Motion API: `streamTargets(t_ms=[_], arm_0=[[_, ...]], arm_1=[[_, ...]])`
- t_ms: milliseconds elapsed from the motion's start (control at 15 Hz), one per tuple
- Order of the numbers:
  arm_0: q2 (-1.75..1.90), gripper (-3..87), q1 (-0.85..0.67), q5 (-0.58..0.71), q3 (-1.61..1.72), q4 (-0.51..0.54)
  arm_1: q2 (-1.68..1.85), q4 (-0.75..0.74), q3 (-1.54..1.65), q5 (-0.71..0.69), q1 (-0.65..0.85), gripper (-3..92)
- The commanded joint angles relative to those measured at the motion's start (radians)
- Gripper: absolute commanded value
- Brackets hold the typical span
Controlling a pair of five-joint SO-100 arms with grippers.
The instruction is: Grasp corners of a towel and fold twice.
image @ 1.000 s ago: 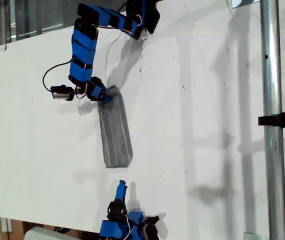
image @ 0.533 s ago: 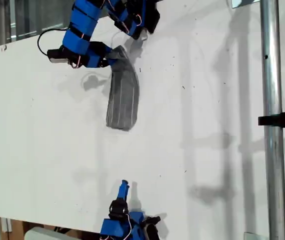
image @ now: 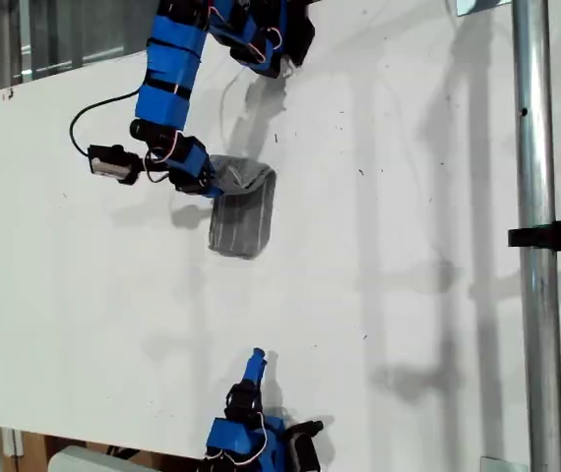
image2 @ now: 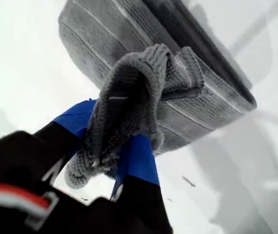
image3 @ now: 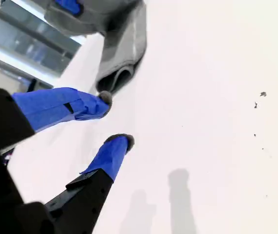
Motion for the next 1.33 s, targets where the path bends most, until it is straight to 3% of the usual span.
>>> streamTargets(t_ms=[0, 133, 200, 267, 400, 533, 733, 867, 1000, 1067, 1200, 1267], arm_0=[[0.006, 12.1, 0.017, -0.025, 0.012, -0.025], [0.006, 13.1, 0.020, -0.034, 0.029, -0.032], [0.006, 13.1, 0.020, -0.034, 0.040, -0.041], [0.006, 13.1, 0.020, -0.035, 0.049, -0.048], [0.006, 13.4, 0.023, -0.043, 0.075, -0.060], [0.006, 13.6, 0.025, -0.052, 0.100, -0.064], [0.006, 12.7, 0.018, -0.092, 0.149, -0.055], [0.006, 13.5, 0.029, -0.112, 0.153, -0.021], [0.006, 13.7, 0.054, -0.163, 0.156, 0.032], [0.006, 13.7, 0.051, -0.040, 0.156, 0.032], [0.006, 13.5, 0.063, 0.043, 0.156, 0.032], [0.006, 13.2, 0.063, 0.158, 0.156, 0.032]], arm_1=[[-0.080, -0.121, -0.075, -0.018, 0.006, -0.3], [-0.129, -0.219, -0.098, -0.038, -0.003, -0.3], [-0.137, -0.273, -0.109, -0.058, -0.012, 4.3], [-0.127, -0.314, -0.121, -0.060, -0.021, 24.3], [-0.048, -0.457, -0.118, -0.086, -0.038, 31.9], [0.035, -0.506, -0.127, -0.127, -0.055, 12.5], [0.245, -0.420, 0.015, -0.155, -0.054, 4.7], [0.474, -0.222, 0.247, -0.069, -0.018, 3.5], [0.749, -0.127, 0.548, -0.008, -0.017, 3.2], [0.867, -0.106, 0.678, 0.023, -0.018, -0.2], [1.091, -0.066, 0.907, 0.067, -0.008, -0.3], [1.155, -0.031, 0.959, 0.078, -0.006, -0.3]])
